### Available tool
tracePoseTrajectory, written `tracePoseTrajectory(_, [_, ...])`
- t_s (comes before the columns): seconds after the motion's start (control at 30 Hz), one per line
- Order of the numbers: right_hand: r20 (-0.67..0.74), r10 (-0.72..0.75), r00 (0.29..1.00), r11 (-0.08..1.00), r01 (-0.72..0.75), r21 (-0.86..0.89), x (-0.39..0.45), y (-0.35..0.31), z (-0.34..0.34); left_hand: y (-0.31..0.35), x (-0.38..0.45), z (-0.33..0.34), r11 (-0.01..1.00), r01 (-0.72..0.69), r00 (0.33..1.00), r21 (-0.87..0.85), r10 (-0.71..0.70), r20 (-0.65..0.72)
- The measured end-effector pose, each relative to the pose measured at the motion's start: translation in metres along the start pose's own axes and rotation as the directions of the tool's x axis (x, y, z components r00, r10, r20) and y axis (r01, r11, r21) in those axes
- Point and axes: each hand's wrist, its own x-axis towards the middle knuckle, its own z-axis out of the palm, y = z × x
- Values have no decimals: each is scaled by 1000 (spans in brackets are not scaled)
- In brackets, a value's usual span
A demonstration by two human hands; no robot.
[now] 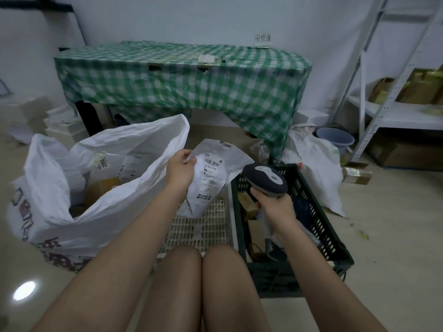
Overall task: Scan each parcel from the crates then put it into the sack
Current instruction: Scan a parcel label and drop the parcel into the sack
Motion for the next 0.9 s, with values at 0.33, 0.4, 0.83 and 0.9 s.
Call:
tracePoseTrajectory(0.33, [232, -99, 968, 995, 102, -2, -6, 5, 7, -4, -5, 0, 940, 176, 984, -293, -162, 73])
tracePoseTrajectory(0.4, [246, -129, 961, 990, 137, -15, -4, 6, 7, -4, -6, 0, 926, 177, 984, -334, -163, 71])
tracePoseTrajectory(0.83, [253, -167, 953, 985, 173, -2, -13, -2, 6, -8, -7, -3, 901, 204, 979, -383, -191, 72])
tracePoseTrajectory(0.9, [251, -162, 954, 986, 169, -6, -12, -2, 7, -8, -8, -5, 895, 205, 979, -397, -190, 77])
